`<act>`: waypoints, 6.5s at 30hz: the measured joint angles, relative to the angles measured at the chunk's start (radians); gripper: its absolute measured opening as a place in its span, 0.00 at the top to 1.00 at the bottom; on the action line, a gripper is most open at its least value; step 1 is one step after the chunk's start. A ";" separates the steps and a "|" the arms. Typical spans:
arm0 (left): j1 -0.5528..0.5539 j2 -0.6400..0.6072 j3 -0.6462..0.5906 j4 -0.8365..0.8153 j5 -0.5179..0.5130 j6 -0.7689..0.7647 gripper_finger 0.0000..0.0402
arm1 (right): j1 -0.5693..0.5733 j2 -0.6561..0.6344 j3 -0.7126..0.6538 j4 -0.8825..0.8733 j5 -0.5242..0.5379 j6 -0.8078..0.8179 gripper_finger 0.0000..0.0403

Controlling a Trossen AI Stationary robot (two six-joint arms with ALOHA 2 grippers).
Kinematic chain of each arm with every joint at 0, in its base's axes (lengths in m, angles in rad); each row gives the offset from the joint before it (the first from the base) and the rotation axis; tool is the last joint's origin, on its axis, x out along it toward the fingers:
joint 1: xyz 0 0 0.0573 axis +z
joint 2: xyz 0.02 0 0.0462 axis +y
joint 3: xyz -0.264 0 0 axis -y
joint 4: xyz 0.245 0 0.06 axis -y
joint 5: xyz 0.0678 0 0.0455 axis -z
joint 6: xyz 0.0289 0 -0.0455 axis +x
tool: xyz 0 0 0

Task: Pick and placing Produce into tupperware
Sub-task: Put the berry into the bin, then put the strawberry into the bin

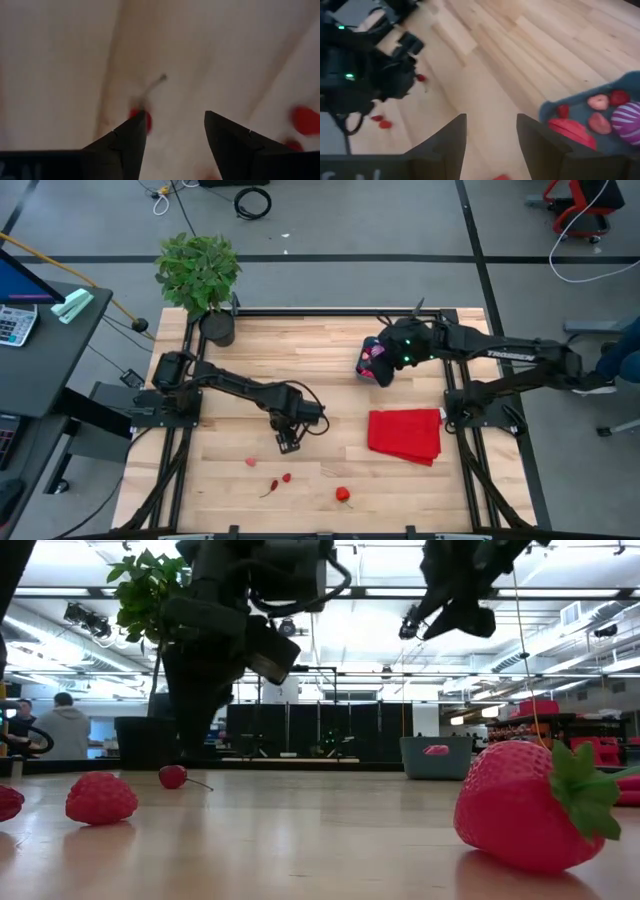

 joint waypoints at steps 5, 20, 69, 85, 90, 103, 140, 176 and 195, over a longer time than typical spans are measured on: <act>-0.014 0.005 0.000 -0.050 -0.139 0.000 0.40 | 0.051 -0.027 0.000 0.000 0.004 0.002 0.55; -0.010 0.037 0.000 -0.078 -0.142 0.000 0.33 | 0.086 -0.010 0.000 -0.005 0.005 -0.005 0.55; 0.436 0.198 0.635 0.353 0.107 0.219 0.90 | 0.722 -0.001 0.000 -0.201 0.147 0.816 0.55; 0.396 0.472 0.755 0.427 0.063 0.423 0.68 | 0.759 -0.001 0.000 -0.201 0.256 0.832 0.55; 0.422 0.472 0.755 0.428 0.019 0.419 0.49 | 0.759 -0.001 0.000 -0.201 0.256 0.817 0.55; 0.438 0.444 0.755 0.266 0.117 0.133 0.47 | 0.759 -0.001 0.000 -0.201 0.390 0.785 0.55; -0.083 -0.311 0.055 -0.518 0.123 -0.396 0.72 | 0.757 0.059 -0.001 0.009 0.324 0.573 0.53; -0.093 -0.527 -0.311 -0.247 0.085 -0.438 0.72 | 0.736 0.676 -0.001 0.679 -0.281 0.993 0.47; -0.093 -0.527 -0.311 -0.248 0.082 -0.364 0.72 | 0.731 0.754 0.000 0.717 -0.305 1.024 0.47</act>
